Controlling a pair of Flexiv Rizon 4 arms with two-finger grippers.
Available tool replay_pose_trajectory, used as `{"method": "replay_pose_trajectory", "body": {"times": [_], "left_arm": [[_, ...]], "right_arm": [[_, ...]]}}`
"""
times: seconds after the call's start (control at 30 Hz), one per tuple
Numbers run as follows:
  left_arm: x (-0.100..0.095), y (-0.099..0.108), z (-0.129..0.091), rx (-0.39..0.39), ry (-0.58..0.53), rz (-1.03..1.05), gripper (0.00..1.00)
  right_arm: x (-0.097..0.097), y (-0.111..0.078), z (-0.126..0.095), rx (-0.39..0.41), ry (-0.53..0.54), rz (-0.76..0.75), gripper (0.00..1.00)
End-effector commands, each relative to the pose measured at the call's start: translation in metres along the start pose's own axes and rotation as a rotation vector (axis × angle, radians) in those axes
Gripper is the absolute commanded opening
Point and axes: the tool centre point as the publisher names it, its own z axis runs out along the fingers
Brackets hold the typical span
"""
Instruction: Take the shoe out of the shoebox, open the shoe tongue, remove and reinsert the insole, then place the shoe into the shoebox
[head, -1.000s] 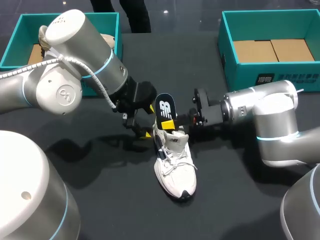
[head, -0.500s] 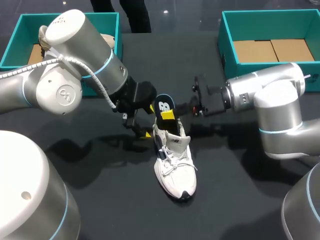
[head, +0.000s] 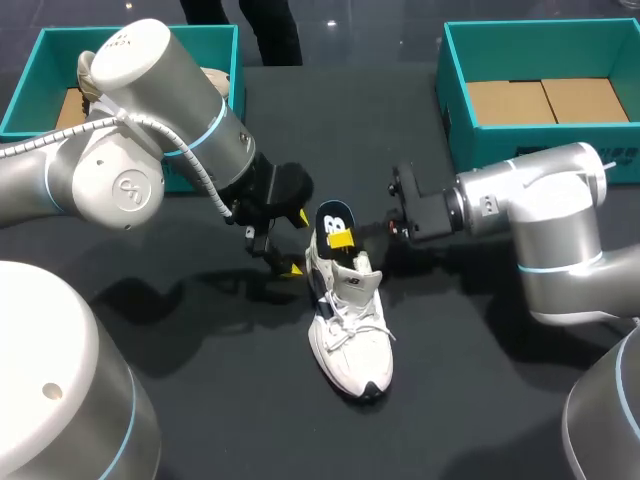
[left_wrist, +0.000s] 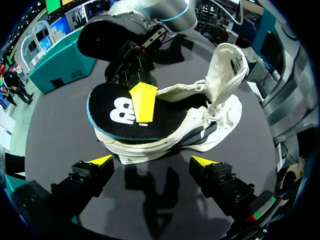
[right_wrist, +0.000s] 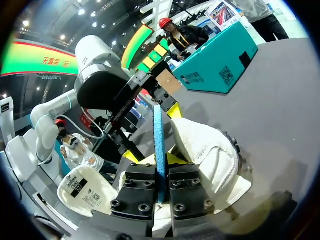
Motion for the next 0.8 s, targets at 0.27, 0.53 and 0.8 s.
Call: {"method": "replay_pose_trajectory", "body": {"times": [0.27, 0.53, 0.8], "left_arm": [[0.0, 0.0, 0.001, -0.001, -0.001, 0.0, 1.0], [0.0, 0.0, 0.001, -0.001, -0.001, 0.0, 1.0], [0.0, 0.0, 0.001, -0.001, -0.001, 0.0, 1.0]], "right_arm": [[0.014, 0.004, 0.002, 0.014, -0.03, -0.058, 0.24], [0.017, 0.024, 0.002, 0.045, -0.034, -0.13, 0.31], [0.004, 0.024, 0.001, 0.042, -0.021, -0.096, 0.0]]}}
